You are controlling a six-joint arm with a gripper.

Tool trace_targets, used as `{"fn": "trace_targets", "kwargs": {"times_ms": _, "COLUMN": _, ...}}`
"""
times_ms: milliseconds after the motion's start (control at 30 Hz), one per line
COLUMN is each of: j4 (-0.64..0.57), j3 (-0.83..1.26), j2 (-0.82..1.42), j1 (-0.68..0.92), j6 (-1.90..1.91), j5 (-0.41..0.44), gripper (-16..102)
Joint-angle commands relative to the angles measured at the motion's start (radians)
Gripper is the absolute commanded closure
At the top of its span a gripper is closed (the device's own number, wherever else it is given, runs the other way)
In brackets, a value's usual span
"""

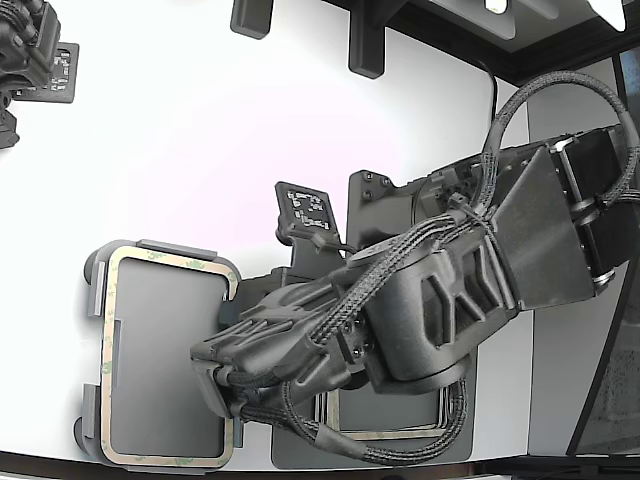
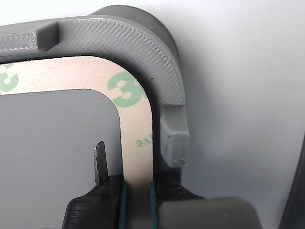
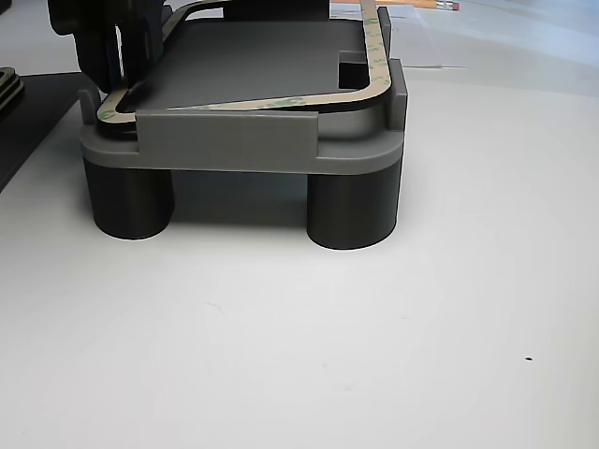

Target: Move top rectangular frame to the holder.

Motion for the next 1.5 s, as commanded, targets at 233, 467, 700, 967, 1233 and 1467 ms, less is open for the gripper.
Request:
{"fn": "trace_targets", "kwargs": {"times_ms": 233, "j4": 0.011, "j3": -0.018, "j2": 0.025, "j1": -0.012, "j6": -0.017, "j5": 0.0, "gripper": 96}}
{"fn": "trace_targets", "kwargs": {"times_ms": 467, "j4": 0.011, "j3": -0.032, "j2": 0.017, "j1": -0.012, "j6": -0.018, "j5": 0.0, "gripper": 87}}
{"fn": "trace_targets", "kwargs": {"times_ms": 700, "j4": 0.011, "j3": -0.072, "j2": 0.011, "j1": -0.005, "j6": -0.055, "j5": 0.026, "gripper": -14}}
{"fn": "trace_targets", "kwargs": {"times_ms": 967, "j4": 0.008, "j3": -0.256, "j2": 0.078, "j1": 0.046, "j6": -0.305, "j5": 0.278, "gripper": -14}}
{"fn": "trace_targets", "kwargs": {"times_ms": 1233, "j4": -0.176, "j3": -0.08, "j2": 0.396, "j1": 0.028, "j6": -1.106, "j5": 0.479, "gripper": -14}}
{"fn": "trace_targets", "kwargs": {"times_ms": 1467, "j4": -0.503, "j3": 0.538, "j2": 0.933, "j1": -0.117, "j6": -1.654, "j5": 0.403, "gripper": -14}}
